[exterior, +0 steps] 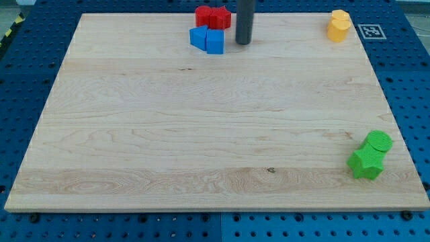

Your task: Move the red blocks to the left

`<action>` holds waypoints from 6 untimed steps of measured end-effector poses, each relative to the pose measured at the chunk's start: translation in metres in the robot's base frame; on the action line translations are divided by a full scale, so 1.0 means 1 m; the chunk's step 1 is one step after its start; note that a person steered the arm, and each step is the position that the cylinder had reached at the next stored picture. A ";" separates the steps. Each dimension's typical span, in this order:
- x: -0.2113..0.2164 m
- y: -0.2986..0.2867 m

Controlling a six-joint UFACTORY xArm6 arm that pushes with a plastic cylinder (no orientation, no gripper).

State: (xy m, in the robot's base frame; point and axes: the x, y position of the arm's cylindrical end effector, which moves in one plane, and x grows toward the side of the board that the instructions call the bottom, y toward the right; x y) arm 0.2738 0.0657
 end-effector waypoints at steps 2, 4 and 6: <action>-0.074 -0.002; -0.081 -0.039; -0.079 -0.052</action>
